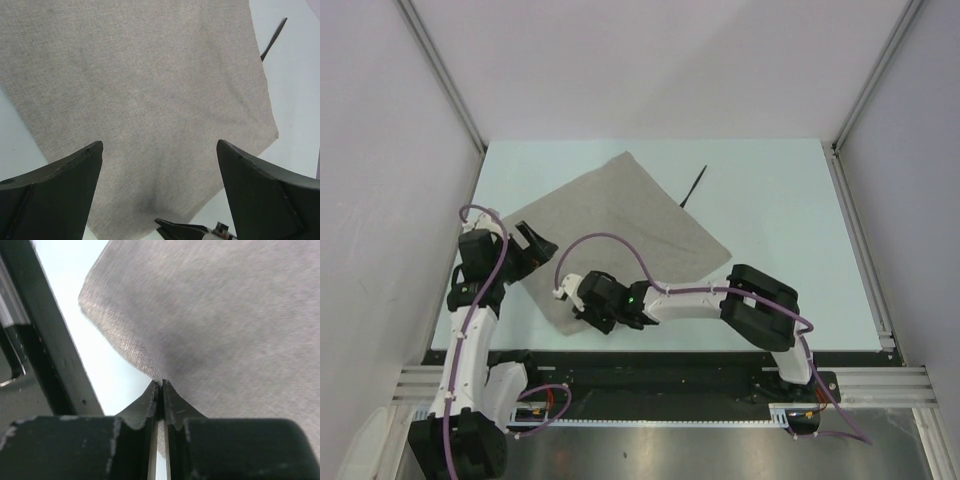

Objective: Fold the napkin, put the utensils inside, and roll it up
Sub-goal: Fold the napkin

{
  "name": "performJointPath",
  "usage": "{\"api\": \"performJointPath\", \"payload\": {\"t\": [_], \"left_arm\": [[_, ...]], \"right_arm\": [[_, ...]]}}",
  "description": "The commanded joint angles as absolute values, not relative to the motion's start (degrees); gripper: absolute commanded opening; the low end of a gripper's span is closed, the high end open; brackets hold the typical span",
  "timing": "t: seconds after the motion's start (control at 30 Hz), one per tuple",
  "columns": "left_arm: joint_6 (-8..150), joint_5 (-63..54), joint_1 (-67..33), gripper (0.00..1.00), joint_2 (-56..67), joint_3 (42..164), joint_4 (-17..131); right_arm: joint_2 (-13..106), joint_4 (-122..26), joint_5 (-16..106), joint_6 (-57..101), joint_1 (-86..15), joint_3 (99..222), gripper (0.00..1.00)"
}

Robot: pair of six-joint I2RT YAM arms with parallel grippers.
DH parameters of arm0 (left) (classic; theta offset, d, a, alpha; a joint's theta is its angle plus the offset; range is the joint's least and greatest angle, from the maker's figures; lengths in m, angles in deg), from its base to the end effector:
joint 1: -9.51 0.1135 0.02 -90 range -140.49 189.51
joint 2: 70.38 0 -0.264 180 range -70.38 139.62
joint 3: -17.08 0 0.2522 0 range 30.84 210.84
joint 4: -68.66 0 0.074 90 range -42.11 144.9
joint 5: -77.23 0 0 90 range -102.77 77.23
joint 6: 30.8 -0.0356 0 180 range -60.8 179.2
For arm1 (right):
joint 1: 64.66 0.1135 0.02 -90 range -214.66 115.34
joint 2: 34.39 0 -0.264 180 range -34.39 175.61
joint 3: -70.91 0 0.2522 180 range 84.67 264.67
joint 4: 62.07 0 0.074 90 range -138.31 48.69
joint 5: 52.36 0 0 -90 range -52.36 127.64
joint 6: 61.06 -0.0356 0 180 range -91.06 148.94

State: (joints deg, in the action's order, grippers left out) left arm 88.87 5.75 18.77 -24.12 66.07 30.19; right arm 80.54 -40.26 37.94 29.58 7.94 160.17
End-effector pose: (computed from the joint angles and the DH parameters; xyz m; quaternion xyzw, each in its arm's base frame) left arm 0.1764 0.0173 0.2533 -0.2235 0.8526 -0.2207 0.4176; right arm 0.1292 0.4129 0.1629 -0.5567 0.7474 0.2150 0.2920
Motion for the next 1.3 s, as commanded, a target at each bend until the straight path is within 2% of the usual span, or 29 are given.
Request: {"api": "performJointPath", "payload": {"t": [0.0,0.2,0.27,0.4,0.43,0.5,0.6,0.8,0.87,1.07,1.27], "left_arm": [[85.0,3.0,19.7,1.0,-23.8,71.5,30.6],[81.0,1.4,19.7,0.99,-17.1,76.5,29.1],[80.8,2.6,18.8,0.95,-15.3,77.7,29.1],[82.8,-1.0,11.5,0.94,-13.4,78.2,31.1],[83.5,-2.0,9.9,0.94,-13.3,78.4,31.3],[84.5,-3.7,5.8,0.94,-13.2,78.2,32.0],[86.1,-5.3,3.5,0.9,-12.4,75.9,34.1],[87.3,-11.3,-2.3,0.73,-3.5,74.9,38.2],[85.4,-16.8,-5.2,0.7,1.5,78.5,37.9],[79.5,-25.7,-5.5,0.55,16.3,89.4,34.9],[76.9,-26.3,-4.6,0.45,28.0,100.1,29.8]], "right_arm": [[79.5,-42.5,43.8,25.3,2.2,165.2,0.09],[88.0,-35.9,49.6,21.7,-7.6,179.0,0.11],[90.8,-33.5,49.6,19.8,-11.6,186.2,0.18],[93.3,-32.7,54.2,17.2,-17.2,191.5,0.48],[90.9,-33.4,54.6,16.8,-18.8,190.7,0.6],[87.7,-35.1,54.3,16.1,-20.3,185.5,0.68],[79.8,-38.1,53.5,15.8,-23.0,176.3,0.7],[64.2,-39.7,52.2,16.0,-26.8,159.0,0.7],[60.6,-39.7,52.3,16.3,-27.1,156.2,0.7],[49.7,-37.7,51.9,17.8,-27.9,149.7,0.7],[43.5,-35.3,51.8,18.7,-30.1,147.3,0.72]]}}
